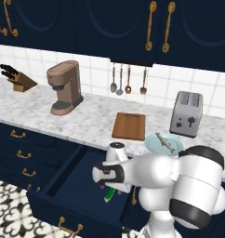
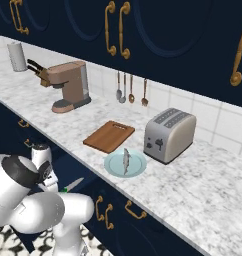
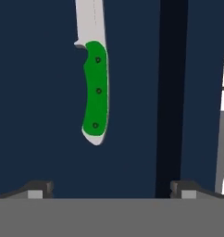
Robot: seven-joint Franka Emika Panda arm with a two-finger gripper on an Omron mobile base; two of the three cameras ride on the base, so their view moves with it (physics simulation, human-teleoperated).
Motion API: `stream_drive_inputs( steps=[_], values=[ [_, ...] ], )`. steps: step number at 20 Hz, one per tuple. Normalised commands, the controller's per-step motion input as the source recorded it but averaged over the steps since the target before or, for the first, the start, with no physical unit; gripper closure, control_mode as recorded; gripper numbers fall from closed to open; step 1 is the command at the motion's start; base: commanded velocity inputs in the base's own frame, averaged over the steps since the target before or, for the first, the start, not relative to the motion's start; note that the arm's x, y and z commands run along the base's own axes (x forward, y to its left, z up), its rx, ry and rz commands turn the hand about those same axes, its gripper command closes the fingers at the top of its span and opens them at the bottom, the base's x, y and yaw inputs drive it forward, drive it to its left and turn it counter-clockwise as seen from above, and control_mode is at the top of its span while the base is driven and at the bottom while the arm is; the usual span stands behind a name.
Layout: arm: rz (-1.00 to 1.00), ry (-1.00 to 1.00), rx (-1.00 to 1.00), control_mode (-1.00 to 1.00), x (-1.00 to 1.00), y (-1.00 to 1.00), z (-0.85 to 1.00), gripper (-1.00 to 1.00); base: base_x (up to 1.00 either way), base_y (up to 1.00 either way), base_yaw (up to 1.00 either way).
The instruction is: Pick up the knife from the drawer and place it on the cutting board. Then place the meat from the plate to the cutting board.
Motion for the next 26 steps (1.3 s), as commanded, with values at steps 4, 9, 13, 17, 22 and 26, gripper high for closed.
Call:
stream_drive_inputs(
  steps=[4,9,13,17,22,26],
  values=[
    [0.0,0.0,0.0,-1.0,0.0,-0.09,-0.12,-1.0,0.0,0.0,0.0],
    [0.0,0.0,0.0,-1.0,0.0,-0.12,-0.05,-1.0,0.0,0.0,0.0],
    [0.0,0.0,0.0,-1.0,0.0,-0.18,-0.07,-1.0,0.0,0.0,0.0],
    [0.0,0.0,0.0,-1.0,0.15,-0.07,-0.18,-1.0,0.0,0.0,0.0],
    [0.0,0.0,-0.02,-1.0,0.2,0.1,-0.19,-1.0,0.0,0.0,0.0],
    [0.0,0.0,-0.07,-1.0,0.18,0.15,-0.34,-1.0,0.0,0.0,0.0]
  ],
)
